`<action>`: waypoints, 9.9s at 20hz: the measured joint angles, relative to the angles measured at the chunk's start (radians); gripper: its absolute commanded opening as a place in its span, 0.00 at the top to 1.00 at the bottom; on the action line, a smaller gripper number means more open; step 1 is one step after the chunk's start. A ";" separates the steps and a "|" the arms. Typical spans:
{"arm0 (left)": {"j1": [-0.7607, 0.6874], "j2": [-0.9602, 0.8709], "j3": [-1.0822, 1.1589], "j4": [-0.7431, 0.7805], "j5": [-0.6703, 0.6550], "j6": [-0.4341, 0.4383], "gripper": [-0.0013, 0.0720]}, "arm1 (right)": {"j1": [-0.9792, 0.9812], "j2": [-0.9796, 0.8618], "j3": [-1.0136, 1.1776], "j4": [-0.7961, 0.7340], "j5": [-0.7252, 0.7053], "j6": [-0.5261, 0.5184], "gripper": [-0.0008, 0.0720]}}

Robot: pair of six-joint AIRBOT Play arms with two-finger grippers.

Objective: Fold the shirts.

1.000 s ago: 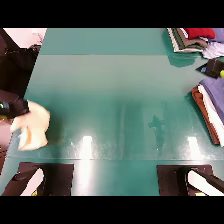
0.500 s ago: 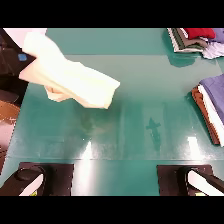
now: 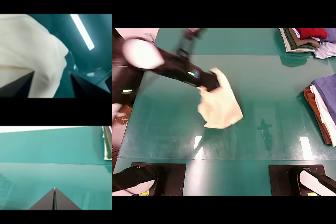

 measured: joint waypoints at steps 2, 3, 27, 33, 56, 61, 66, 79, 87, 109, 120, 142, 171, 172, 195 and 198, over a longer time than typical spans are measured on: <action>-0.034 -0.088 0.000 0.000 0.001 0.019 0.08 | 0.000 0.000 0.001 0.000 0.011 0.000 0.96; -0.040 -0.122 0.000 0.005 0.006 0.034 0.08 | 0.000 0.000 0.001 0.000 0.018 0.000 0.96; 0.280 -0.482 0.029 -0.393 0.417 0.203 0.95 | 0.102 -0.173 -0.008 -0.008 0.360 0.001 0.96; 0.340 -0.425 0.097 -0.263 0.261 0.241 0.95 | 0.167 -0.208 -0.274 0.002 0.374 0.001 0.15; 0.354 -0.157 0.169 -0.051 0.087 0.300 0.95 | 0.355 -0.300 -0.444 0.248 0.012 -0.153 0.97; 0.352 0.096 0.251 -0.037 0.090 0.323 0.95 | 0.225 -0.124 -0.190 0.225 0.054 -0.148 0.97; 0.352 0.302 0.275 -0.075 0.076 0.328 0.95 | 0.188 -0.024 0.029 0.140 0.124 -0.115 0.97; 0.353 0.291 -0.230 -0.174 -0.070 0.322 0.95 | 0.179 -0.025 -0.214 0.014 0.289 0.005 0.97; 0.352 0.166 -0.581 -0.183 0.292 0.336 0.91 | 0.179 -0.157 -0.467 0.019 0.150 0.002 0.97; 0.389 -0.129 -0.506 -0.353 0.274 0.354 0.40 | 0.179 -0.226 -0.348 0.015 0.132 0.000 0.97; 0.389 -0.162 -0.480 -0.382 0.323 0.372 0.29 | 0.179 -0.226 -0.348 0.015 0.130 0.000 0.97; 0.431 -0.119 -0.311 -0.234 0.550 0.292 0.95 | 0.179 -0.220 -0.258 0.013 0.174 0.000 0.97; 0.558 0.509 -0.237 -0.108 -0.049 0.385 0.95 | 0.177 -0.033 -0.027 -0.196 0.447 0.089 0.97; 0.558 0.461 -0.297 -0.109 -0.024 0.399 0.95 | 0.178 -0.081 -0.064 -0.196 0.432 0.089 0.97; 0.730 -0.037 -0.293 -0.103 0.062 0.402 0.34 | 0.106 -0.398 -0.132 -0.058 0.214 0.003 0.36; 0.794 -0.037 -0.389 -0.130 -0.029 0.390 0.34 | 0.096 -0.292 -0.259 -0.047 0.269 -0.024 0.37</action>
